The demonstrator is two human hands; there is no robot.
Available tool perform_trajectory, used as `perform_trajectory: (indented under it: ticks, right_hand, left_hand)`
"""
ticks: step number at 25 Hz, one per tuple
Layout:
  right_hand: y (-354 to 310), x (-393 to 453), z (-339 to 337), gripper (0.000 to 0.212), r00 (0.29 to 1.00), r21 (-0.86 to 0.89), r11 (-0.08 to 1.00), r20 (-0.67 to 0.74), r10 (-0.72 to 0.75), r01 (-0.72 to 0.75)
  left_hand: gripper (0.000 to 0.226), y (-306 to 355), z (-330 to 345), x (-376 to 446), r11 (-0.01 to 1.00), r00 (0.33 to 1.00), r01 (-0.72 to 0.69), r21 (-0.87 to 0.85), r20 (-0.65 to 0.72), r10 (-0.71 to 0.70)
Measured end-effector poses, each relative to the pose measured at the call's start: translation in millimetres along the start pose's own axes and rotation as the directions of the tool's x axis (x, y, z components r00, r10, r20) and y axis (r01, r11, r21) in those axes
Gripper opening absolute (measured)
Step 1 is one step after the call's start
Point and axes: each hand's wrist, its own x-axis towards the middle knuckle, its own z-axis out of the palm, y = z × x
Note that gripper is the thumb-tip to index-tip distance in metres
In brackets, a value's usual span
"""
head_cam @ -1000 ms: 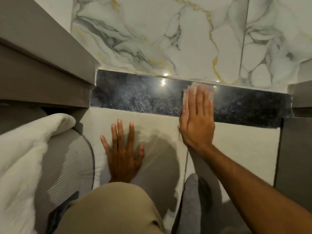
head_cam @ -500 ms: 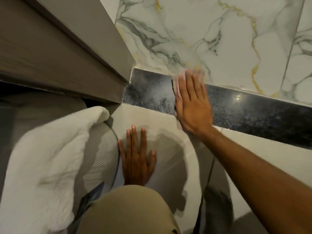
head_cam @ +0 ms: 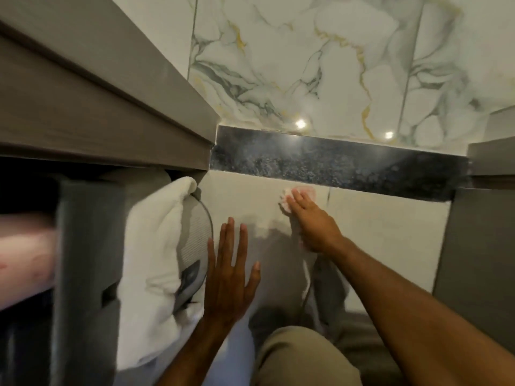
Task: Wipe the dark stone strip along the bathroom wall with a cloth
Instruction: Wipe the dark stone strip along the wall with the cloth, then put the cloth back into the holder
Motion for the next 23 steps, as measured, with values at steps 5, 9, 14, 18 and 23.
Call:
perform_trajectory:
  ticks: [5, 9, 14, 18, 23]
  right_hand:
    - [-66.8, -138.4, -95.3, 0.050, 0.975, 0.550, 0.816, -0.008, 0.220, -0.180]
    - [-137.2, -249.5, -140.0, 0.045, 0.968, 0.862, 0.491, 0.002, 0.251, -0.129]
    - [-249.2, -356.5, -128.5, 0.046, 0.983, 0.854, 0.511, 0.001, 0.182, -0.096]
    - [-347.2, -386.8, -81.2, 0.040, 0.999, 0.799, 0.600, 0.017, 0.050, -0.044]
    - [-458.1, -339.5, -1.1, 0.039, 0.998, 0.660, 0.750, 0.008, 0.054, -0.046]
  left_hand:
    - [0.085, 33.9, -147.2, -33.9, 0.983, 0.982, 0.106, -0.153, 0.169, -0.080]
    - [0.087, 43.1, -244.1, -92.8, 0.955, 0.947, 0.166, -0.245, 0.311, -0.085]
    - [0.075, 0.4, -333.9, -206.1, 0.928, 0.966, 0.152, -0.340, 0.250, -0.067]
    - [0.069, -81.4, -363.3, -285.9, 0.950, 0.980, 0.165, -0.265, 0.152, -0.128]
    - [0.078, -214.9, -359.8, -252.8, 0.965, 0.966, 0.259, -0.030, 0.023, -0.258]
